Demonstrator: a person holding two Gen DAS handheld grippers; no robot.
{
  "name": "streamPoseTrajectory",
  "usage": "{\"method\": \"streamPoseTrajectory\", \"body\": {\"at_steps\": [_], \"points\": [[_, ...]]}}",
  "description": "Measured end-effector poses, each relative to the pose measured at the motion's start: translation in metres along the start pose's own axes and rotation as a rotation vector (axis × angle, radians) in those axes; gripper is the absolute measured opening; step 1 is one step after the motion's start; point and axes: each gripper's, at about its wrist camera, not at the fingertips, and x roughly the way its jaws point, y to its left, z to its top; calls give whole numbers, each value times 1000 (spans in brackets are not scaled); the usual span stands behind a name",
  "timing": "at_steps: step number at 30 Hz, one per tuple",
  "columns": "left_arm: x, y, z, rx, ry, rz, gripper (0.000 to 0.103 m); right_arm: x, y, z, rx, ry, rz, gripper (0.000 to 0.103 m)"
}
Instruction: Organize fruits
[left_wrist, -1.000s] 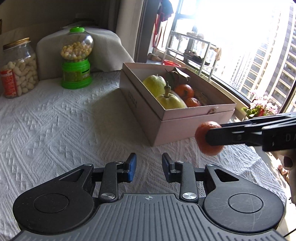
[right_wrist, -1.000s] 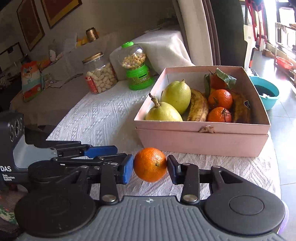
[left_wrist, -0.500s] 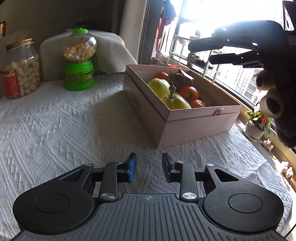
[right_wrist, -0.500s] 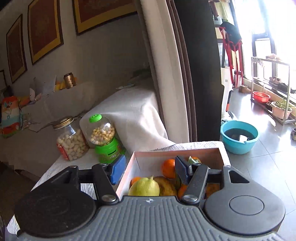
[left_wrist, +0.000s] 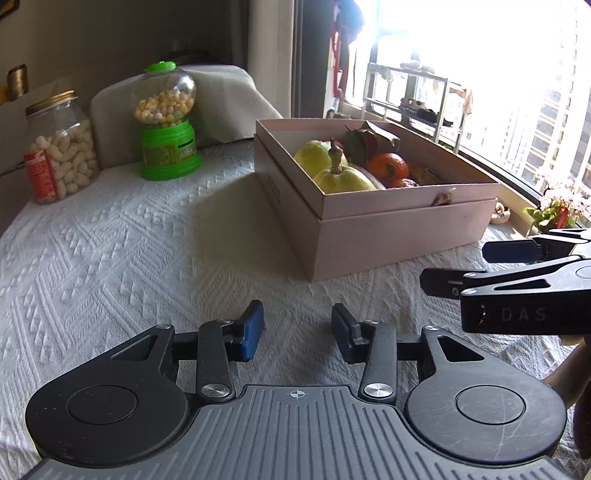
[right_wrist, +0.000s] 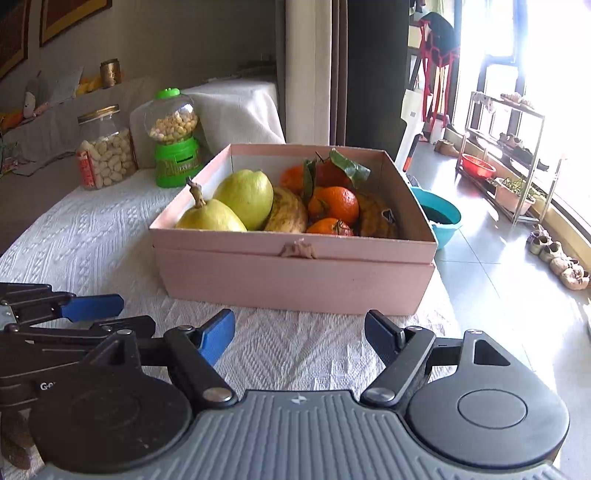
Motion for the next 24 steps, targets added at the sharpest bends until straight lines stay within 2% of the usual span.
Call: {"method": "streamPoseTrajectory", "body": {"at_steps": [2,5,7,9,16,24], "points": [[1,-5,-1,13,-12,13,51,9,1,-6,-2,39,-12,78],[2,-8,-2,11,-24,36,52,13,-6,-12,44,38,-36,92],[2,-9,-2,-12,-24,50,52,14,-13,-14,84,38,-33,94],[1,-13,-2,-22,-27,75,50,16,-13,-15,69,46,-32,103],[1,-15,-3,-6,-34,90,50,11,-12,-24,78,1,-61,103],[2,-15,-3,-10,-37,90,51,13,-14,-24,81,-1,-62,103]]}}
